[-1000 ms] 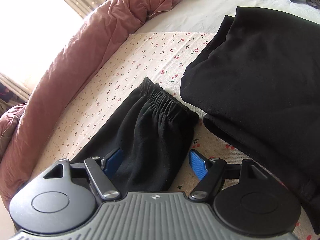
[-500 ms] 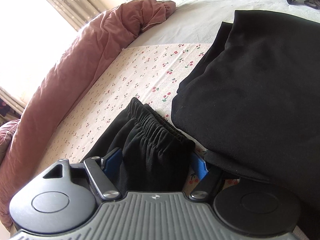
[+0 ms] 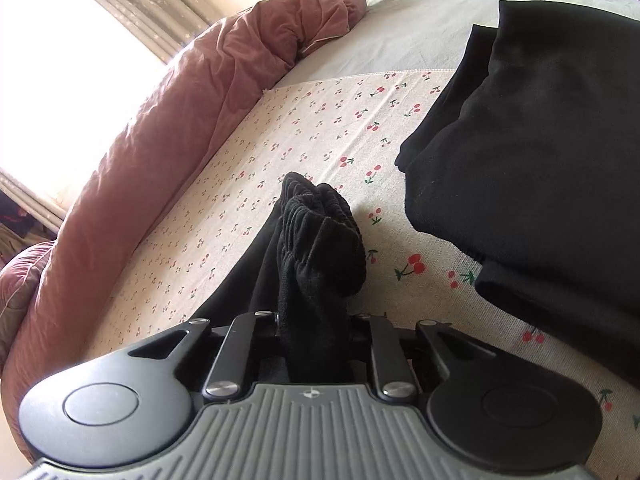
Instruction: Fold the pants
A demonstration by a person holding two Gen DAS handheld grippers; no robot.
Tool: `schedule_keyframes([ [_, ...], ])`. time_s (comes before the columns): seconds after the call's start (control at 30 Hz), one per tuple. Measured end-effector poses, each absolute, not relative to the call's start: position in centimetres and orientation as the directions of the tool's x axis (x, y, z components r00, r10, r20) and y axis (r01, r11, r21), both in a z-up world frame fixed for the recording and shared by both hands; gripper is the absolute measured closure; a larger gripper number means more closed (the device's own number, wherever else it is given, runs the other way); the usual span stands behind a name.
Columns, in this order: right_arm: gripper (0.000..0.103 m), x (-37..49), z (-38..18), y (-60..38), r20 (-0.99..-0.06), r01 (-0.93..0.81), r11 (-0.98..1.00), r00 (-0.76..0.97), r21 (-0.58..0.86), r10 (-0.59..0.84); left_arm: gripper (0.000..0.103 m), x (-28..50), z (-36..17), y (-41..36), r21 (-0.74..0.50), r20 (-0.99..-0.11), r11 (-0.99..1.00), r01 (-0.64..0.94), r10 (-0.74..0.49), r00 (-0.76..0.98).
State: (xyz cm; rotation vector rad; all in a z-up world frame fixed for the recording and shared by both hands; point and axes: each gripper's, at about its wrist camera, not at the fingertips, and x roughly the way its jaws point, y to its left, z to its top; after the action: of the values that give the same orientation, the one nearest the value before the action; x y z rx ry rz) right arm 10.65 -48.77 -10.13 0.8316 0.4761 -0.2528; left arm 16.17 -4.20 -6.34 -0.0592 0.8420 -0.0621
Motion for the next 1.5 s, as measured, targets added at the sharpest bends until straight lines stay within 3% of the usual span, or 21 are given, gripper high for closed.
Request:
schedule_keyframes([
  [0.1,0.099,10.5,-7.2,-45.9,-0.438,0.332,0.787,0.895,0.52,-0.087,0.032,16.4,-6.2,-4.1,-0.091,-0.743,0.996,0.016,-0.079,0.664],
  [0.2,0.1,10.1,-4.1,-38.7,-0.318,0.206,0.965,0.937,0.161,-0.147,0.032,16.8,-5.9,-3.3,-0.106,-0.736,0.994,-0.031,-0.057,0.674],
  [0.27,0.1,9.3,-3.8,-32.7,-0.244,0.073,0.992,0.965,-0.106,-0.097,0.032,17.2,-6.0,-2.4,-0.144,-0.744,0.987,-0.07,-0.061,0.665],
  [0.33,0.099,8.5,-5.1,-26.9,-0.262,-0.08,0.947,0.965,-0.311,-0.004,0.032,17.5,-6.2,-1.5,-0.185,-0.755,0.978,-0.101,-0.075,0.651],
  [0.43,0.098,7.4,-8.3,-20.3,-0.408,-0.323,0.821,0.905,-0.47,0.122,0.032,17.6,-6.6,-0.3,-0.22,-0.768,0.965,-0.141,-0.082,0.636],
  [0.5,0.098,7.1,-10.1,-18.1,-0.499,-0.42,0.769,0.853,-0.482,0.153,0.032,17.6,-6.8,0.0,-0.218,-0.774,0.963,-0.156,-0.073,0.629],
  [0.57,0.095,6.5,-11.1,-17.1,-0.495,-0.41,0.737,0.861,-0.538,0.118,0.032,17.7,-6.9,0.2,-0.216,-0.779,0.963,-0.164,-0.069,0.623],
  [0.67,0.081,6.8,-9.9,-18.6,-0.501,-0.397,0.789,0.855,-0.469,0.133,0.032,17.6,-7.0,0.5,-0.22,-0.783,0.961,-0.165,-0.073,0.618],
  [0.73,0.066,7.2,-9.0,-20.3,-0.51,-0.375,0.84,0.849,-0.392,0.141,0.032,17.7,-7.0,0.5,-0.218,-0.784,0.962,-0.166,-0.071,0.617],
  [0.77,0.064,7.3,-8.7,-21.1,-0.515,-0.367,0.86,0.844,-0.356,0.147,0.032,17.7,-7.0,0.5,-0.218,-0.785,0.961,-0.168,-0.07,0.615],
  [0.9,0.063,7.9,-8.1,-23.1,-0.532,-0.354,0.9,0.829,-0.257,0.174,0.032,17.8,-6.9,0.4,-0.227,-0.785,0.959,-0.168,-0.078,0.615],
  [1.03,0.062,7.2,-8.9,-21.7,-0.513,-0.375,0.872,0.84,-0.315,0.176,0.032,17.7,-6.9,-0.1,-0.253,-0.783,0.957,-0.141,-0.117,0.611],
  [1.17,0.064,7.0,-9.3,-20.0,-0.477,-0.39,0.851,0.857,-0.353,0.196,0.029,17.1,-6.8,-0.6,-0.402,-0.765,0.91,-0.104,-0.271,0.584],
  [1.27,0.077,6.7,-9.2,-19.3,-0.479,-0.4,0.865,0.849,-0.302,0.225,0.029,17.1,-7.8,-0.6,-0.586,-0.729,0.8,-0.126,-0.453,0.513],
  [1.37,0.073,5.3,-9.2,-18.3,-0.472,-0.436,0.834,0.845,-0.34,0.25,0.027,17.1,-8.5,-1.4,-0.685,-0.682,0.716,-0.136,-0.563,0.467],
  [1.4,0.068,4.8,-9.1,-18.2,-0.463,-0.447,0.821,0.847,-0.355,0.261,0.025,17.0,-8.6,-1.9,-0.691,-0.677,0.711,-0.127,-0.575,0.459],
  [1.5,0.067,3.9,-8.7,-18.4,-0.461,-0.474,0.802,0.84,-0.364,0.288,0.023,17.0,-8.9,-3.6,-0.668,-0.694,0.737,-0.103,-0.568,0.442],
])
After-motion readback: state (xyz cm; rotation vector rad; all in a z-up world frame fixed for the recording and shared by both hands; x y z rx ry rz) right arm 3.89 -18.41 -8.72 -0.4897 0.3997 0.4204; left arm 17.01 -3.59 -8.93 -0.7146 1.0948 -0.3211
